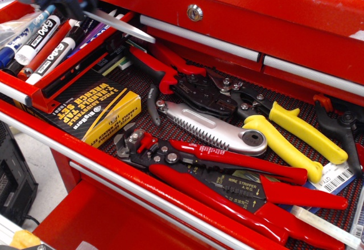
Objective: Pick up scissors and put into drawer
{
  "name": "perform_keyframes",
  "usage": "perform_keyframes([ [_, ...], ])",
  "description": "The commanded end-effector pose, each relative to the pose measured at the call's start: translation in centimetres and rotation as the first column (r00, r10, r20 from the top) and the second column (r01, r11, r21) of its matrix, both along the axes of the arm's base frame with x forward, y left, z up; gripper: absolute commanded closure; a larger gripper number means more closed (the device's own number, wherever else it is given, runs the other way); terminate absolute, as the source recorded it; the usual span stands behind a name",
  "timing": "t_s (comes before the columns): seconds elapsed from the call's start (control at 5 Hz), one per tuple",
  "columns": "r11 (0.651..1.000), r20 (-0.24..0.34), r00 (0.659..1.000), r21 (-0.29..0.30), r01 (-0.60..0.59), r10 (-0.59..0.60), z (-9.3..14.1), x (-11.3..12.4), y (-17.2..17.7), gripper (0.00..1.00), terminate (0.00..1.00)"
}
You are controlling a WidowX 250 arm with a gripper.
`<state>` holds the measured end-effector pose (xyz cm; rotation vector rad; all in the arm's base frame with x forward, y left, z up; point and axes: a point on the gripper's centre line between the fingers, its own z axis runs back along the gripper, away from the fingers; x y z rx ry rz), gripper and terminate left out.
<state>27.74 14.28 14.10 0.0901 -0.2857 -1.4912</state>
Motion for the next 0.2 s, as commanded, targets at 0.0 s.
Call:
perform_keyframes([
  [0.0, 0.992, 0.054, 0.998, -0.120, -0.027, 0.034, -0.92, 0.04, 2.48, 0.00, 1.00],
])
